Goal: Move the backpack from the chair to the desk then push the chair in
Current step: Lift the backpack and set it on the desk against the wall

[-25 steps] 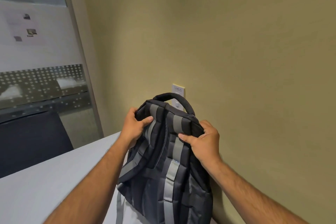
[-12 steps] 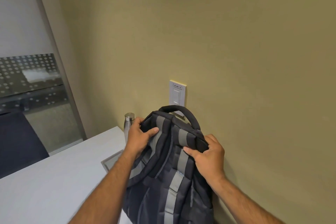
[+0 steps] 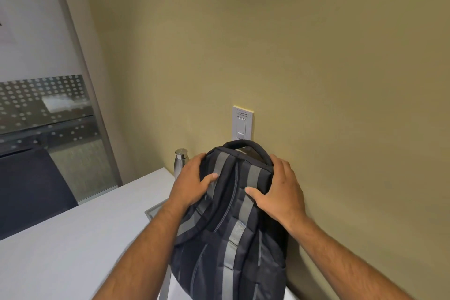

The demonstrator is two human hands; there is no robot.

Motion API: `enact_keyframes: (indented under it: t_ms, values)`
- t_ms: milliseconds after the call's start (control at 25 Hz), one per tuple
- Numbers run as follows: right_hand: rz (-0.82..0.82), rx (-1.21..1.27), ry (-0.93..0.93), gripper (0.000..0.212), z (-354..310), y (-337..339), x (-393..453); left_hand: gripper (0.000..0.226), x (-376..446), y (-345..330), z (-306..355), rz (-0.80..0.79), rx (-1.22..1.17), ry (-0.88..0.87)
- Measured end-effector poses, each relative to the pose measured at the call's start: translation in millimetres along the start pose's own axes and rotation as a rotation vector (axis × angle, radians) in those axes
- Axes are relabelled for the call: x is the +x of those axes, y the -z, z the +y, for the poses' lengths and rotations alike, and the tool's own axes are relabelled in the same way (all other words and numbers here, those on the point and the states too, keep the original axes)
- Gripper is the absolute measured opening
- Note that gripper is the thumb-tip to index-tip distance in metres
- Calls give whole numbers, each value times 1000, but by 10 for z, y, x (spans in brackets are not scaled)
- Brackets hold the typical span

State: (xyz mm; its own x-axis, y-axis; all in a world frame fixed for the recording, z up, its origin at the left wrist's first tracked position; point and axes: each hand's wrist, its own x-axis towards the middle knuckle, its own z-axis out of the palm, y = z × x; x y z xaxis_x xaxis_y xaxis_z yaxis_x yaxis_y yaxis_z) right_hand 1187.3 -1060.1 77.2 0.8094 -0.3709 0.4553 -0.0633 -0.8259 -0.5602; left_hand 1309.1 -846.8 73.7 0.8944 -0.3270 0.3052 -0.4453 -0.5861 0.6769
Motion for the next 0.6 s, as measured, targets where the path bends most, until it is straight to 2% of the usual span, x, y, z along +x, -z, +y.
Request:
enact_keyframes:
  t_ms: [80,160,320,600]
  values:
    - [10,-74,92,102,-84,59,18,71,-132,76,24,12,245,-93]
    - [-16,-153,181,104,-150,125,24,83,-286,152,49,5,422,-122]
    - [-159,-298,327,116,-262,207,-70,107,-740,301,127,-1,608,-35]
    - [-277,-318,518,118,-327,183,-779,120,-2042,601,259,47,767,184]
